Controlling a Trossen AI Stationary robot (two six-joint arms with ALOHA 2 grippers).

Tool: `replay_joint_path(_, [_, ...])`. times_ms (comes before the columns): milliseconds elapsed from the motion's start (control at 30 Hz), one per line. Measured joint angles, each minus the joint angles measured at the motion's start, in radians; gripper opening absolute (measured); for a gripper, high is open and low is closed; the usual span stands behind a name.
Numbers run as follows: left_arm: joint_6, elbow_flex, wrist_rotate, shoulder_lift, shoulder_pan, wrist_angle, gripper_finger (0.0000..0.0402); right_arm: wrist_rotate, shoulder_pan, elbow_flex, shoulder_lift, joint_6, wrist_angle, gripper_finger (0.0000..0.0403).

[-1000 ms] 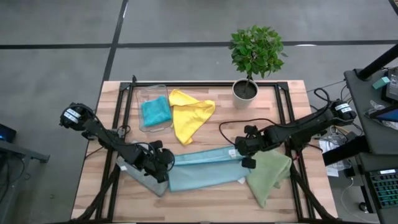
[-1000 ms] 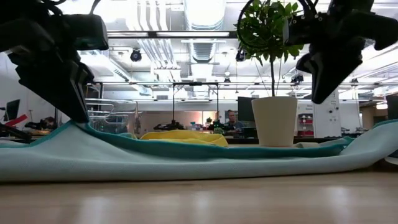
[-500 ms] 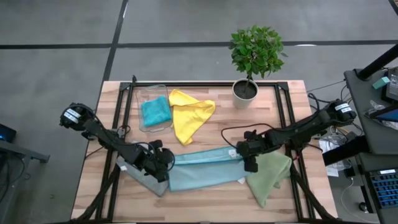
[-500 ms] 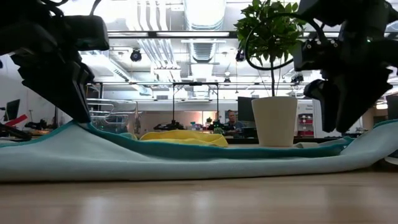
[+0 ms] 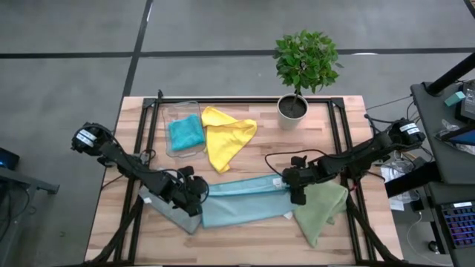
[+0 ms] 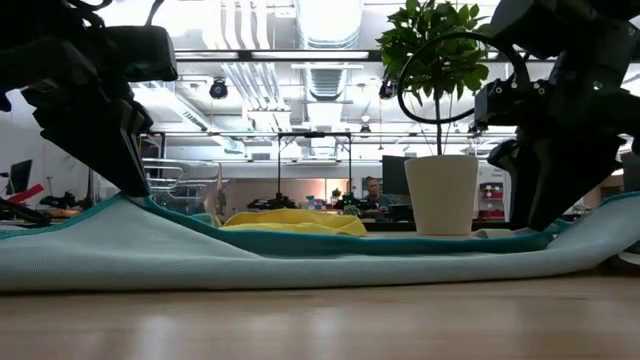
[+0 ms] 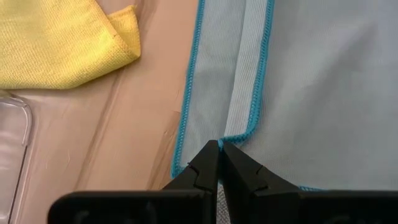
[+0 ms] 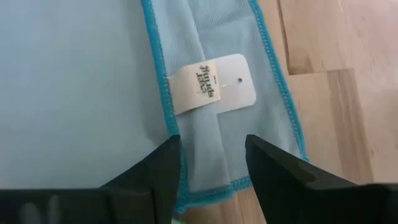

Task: Fold microfiber towels
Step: Fold the light blue microfiber towel

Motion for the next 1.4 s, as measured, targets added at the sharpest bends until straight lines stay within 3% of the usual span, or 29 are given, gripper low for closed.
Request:
replay_joint_path(267, [0.0, 0.0, 0.0, 0.0, 0.002, 0.0, 0.0, -0.019, 0.018, -0.005, 0.003, 0.002, 0.036, 0.0158])
replay_joint_path(600, [0.0, 0.0, 0.0, 0.0, 0.003, -0.007, 0.0, 0.016, 0.035, 0.014, 0.138, 0.003, 0.058, 0.0155])
replay_joint_path(767, [-0.001, 0.0, 0.0, 0.0, 0.003, -0.01, 0.0, 0.027, 0.035, 0.033, 0.128, 0.008, 0.024, 0.0137])
replay_joint_path(1067, [-0.002, 0.0, 0.0, 0.0, 0.004, -0.03, 0.0, 0.09, 0.035, 0.04, 0.07, 0.011, -0.029, 0.0093])
replay_joint_path(1400, [-0.001, 0.0, 0.0, 0.0, 0.006, -0.032, 0.0, 0.117, 0.035, 0.04, 0.062, -0.023, -0.035, 0.0012])
